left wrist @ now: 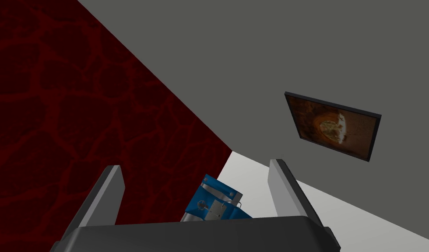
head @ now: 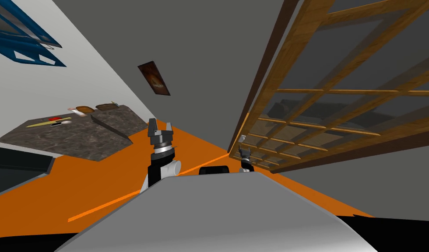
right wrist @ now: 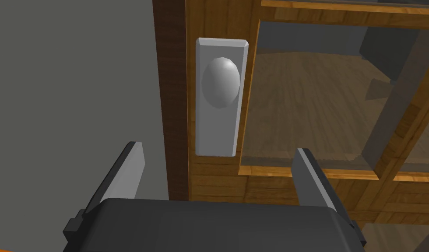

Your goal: Pull the door open

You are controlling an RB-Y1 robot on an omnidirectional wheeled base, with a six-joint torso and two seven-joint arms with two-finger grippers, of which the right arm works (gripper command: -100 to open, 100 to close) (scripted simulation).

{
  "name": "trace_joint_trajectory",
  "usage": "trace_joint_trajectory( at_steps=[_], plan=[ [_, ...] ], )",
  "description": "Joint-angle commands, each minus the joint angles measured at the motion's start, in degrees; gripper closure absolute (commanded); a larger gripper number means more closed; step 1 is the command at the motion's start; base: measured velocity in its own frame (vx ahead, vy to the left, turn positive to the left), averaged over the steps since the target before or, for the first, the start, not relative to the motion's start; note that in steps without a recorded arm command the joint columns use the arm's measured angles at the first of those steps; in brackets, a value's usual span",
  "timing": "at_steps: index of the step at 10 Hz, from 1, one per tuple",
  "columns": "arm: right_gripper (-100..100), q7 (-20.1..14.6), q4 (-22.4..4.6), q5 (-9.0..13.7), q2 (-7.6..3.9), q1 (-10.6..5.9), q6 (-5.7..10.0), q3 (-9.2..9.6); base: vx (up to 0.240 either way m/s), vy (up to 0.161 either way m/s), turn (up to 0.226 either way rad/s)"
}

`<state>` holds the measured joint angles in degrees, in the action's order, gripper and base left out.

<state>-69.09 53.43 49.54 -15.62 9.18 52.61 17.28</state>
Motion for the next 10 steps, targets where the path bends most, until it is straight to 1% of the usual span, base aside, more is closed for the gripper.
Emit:
trace_joint_trajectory(
  at_steps=[1,2,3,4,6,8,9,10],
  plan=[
    [-100,-1.5,-2.3,-0.3,-0.51,-1.01,0.09,-1.81,0.032,-0.001,0.185],
    [-100,-2.2,-3.3,-0.5,-0.74,-1.45,0.12,-2.61,0.075,-0.028,0.228],
    [-100,-2.2,-3.3,-0.5,-0.74,-1.45,0.12,-2.61,0.065,-0.027,0.055],
    [-100,-3.0,-4.4,-0.6,-0.99,-1.95,0.17,-3.50,0.056,-0.008,0.064],
    [-100,-4.6,-6.9,-0.9,-1.53,-3.01,0.26,-5.41,0.063,-0.019,0.155],
    [-100,-6.3,-9.3,-1.3,-2.07,-4.07,0.35,-7.33,0.073,-0.017,0.177],
    [-100,-7.7,-11.4,-1.6,-2.54,-5.01,0.43,-9.01,0.081,-0.036,0.214],
    [-100,-8.3,-12.3,-1.7,-2.74,-5.40,0.46,-9.70,0.081,-0.037,0.195]
  ],
)
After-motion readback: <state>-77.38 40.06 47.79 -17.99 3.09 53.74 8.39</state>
